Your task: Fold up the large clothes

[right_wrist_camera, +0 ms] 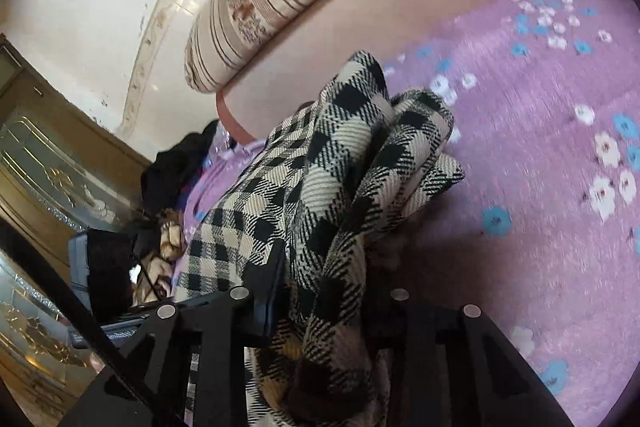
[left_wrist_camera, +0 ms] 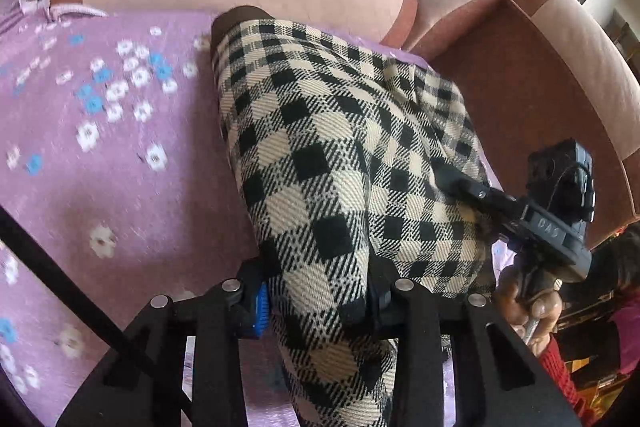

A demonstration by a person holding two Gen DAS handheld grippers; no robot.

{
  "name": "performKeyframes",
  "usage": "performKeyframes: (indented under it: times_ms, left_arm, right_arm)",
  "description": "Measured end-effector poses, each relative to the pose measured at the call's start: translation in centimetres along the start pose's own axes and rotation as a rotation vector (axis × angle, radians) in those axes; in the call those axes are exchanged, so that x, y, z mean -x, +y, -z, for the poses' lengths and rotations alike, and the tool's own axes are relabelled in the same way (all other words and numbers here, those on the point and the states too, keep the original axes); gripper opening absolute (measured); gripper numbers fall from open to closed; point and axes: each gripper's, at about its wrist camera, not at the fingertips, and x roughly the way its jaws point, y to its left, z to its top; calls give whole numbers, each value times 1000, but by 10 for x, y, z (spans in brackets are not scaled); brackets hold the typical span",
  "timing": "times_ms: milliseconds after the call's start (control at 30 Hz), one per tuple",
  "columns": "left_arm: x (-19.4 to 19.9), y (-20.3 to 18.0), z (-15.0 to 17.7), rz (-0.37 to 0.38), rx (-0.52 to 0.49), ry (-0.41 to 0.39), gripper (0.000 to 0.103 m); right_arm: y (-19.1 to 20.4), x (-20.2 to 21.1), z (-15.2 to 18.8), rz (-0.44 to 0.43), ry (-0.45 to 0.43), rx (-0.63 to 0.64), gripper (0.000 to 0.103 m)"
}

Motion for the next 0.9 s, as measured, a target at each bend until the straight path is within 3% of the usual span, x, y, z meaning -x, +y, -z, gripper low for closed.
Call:
performKeyframes:
  times_ms: [100,133,200,300,333,367,433,533,600,733,833,900]
  left_arm:
    - [-11,0,4,-124,0,26,46]
    - [-17,1,8,-170,-6,49,47]
    - [-20,4,20,-203,-6,58,47]
    - [-3,-1,42,-205,-38,0,47]
    - [3,-3,54,-199,-45,-9,47]
    - [4,-4,61,-193,-47,-8,47]
    - [6,-2,81,-205,-56,2,44]
    - [3,0,111,-214,-41,-1,44]
    - [6,2,124,-197,-10,-7,44]
    - [15,1,140,-187,24,-42,47]
    - [34,-5,157,-220,11,-69,46]
    - [54,-14,167,-297,-28,-123,47]
  right_arm:
    - [-9,-10,3,109,11,-1,54]
    - [-15,-14,5,167,32,-4,55]
    - [-22,-11,5,200,43,-20,55]
    - [-10,18,2,247,-47,18,55]
    - [0,29,3,229,-66,46,50]
    - [7,34,3,200,-68,62,37]
    - [21,37,13,90,-25,76,29]
    - [31,31,40,11,93,99,28]
    - [34,20,60,33,177,127,28]
    - [18,9,94,235,305,102,26]
    - [10,32,110,252,287,17,26]
    - [12,47,116,275,265,10,26]
